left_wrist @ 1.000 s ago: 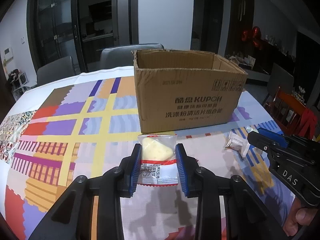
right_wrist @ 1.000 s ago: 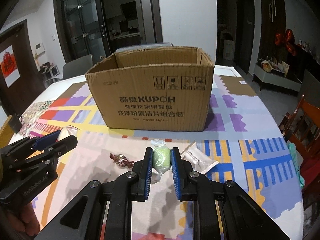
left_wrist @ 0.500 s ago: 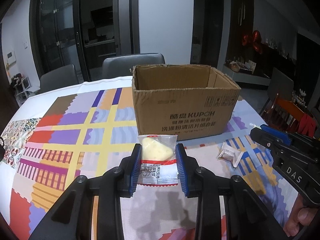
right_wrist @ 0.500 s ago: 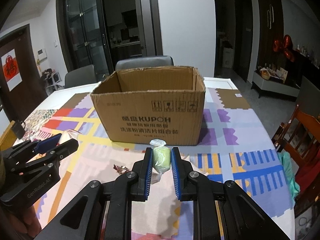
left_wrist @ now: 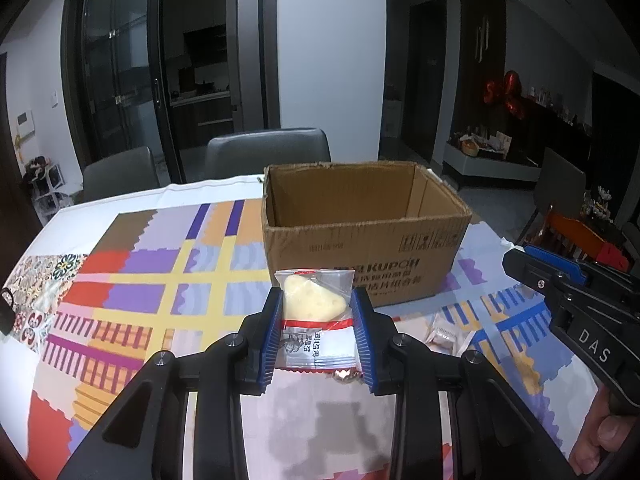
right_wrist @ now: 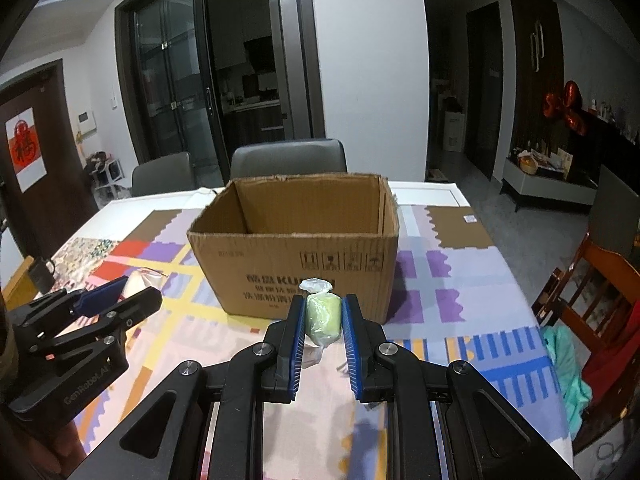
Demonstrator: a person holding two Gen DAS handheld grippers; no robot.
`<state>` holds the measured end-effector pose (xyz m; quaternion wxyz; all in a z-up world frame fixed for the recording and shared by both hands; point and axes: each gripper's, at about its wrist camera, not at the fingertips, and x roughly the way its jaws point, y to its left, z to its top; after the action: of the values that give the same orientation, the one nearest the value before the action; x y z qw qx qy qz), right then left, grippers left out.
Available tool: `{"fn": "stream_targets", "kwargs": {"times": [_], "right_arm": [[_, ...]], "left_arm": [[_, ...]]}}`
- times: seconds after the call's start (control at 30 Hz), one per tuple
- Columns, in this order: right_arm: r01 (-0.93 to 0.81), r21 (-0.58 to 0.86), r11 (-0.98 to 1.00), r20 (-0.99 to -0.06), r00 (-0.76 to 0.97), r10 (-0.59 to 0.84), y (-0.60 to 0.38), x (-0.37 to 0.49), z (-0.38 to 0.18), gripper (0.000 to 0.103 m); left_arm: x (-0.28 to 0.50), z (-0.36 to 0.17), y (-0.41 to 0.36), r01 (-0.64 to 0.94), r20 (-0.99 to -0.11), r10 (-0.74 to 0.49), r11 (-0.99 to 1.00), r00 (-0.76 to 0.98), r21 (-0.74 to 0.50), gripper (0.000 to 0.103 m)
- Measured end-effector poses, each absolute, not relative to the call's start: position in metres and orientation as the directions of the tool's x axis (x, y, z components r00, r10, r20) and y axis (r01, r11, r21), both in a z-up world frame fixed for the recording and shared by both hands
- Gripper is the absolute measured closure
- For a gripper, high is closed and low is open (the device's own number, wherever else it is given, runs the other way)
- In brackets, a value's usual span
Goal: Organize snacks
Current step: 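Lift both held candies and carry them over the box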
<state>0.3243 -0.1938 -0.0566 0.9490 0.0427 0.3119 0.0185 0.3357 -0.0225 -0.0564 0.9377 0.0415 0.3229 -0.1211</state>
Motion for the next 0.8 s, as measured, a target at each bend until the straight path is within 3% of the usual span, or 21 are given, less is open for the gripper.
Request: {"fn": "stream_targets", "kwargs": {"times": [0.8], "right_arm": [[-0.017, 0.074, 0.997, -0.529, 0.847, 0.054, -0.204, 0.355, -0.011, 0.083]], "left_arm": [[0.376, -0.021, -0.034, 0.263, -0.578, -0.22, 0.965, 0.786, -0.009, 0.069]]}}
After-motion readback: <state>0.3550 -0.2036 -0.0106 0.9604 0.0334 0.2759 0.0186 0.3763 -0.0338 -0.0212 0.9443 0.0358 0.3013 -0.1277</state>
